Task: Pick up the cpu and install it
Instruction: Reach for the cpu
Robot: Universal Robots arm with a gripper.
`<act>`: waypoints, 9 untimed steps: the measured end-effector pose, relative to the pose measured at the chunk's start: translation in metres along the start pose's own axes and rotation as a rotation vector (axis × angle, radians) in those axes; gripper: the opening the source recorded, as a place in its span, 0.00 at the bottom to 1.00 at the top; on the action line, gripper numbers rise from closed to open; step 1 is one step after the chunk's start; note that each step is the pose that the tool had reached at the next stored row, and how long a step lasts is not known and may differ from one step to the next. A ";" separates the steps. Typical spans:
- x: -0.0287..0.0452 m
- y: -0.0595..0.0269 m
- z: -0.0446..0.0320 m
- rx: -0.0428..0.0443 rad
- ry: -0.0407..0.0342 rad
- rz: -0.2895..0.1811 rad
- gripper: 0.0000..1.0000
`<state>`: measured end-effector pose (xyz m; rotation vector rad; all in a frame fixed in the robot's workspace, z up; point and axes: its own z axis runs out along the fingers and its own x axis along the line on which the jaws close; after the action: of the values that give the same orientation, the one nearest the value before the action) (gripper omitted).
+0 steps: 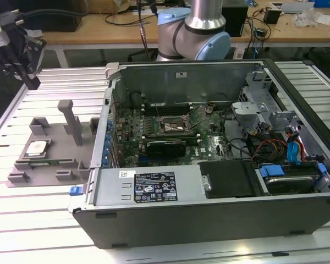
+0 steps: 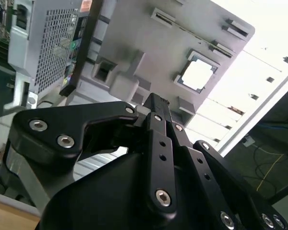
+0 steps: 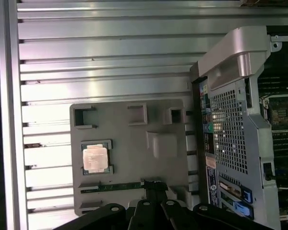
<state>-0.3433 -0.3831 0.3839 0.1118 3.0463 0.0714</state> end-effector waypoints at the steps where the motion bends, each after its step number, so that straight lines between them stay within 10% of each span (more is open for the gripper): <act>1: 0.0026 0.0001 0.0024 0.0001 0.0001 0.000 0.11; 9: 0.0132 0.0005 0.0232 0.0001 0.0003 0.000 0.11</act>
<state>-0.3542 -0.3806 0.3597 0.1121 3.0467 0.0712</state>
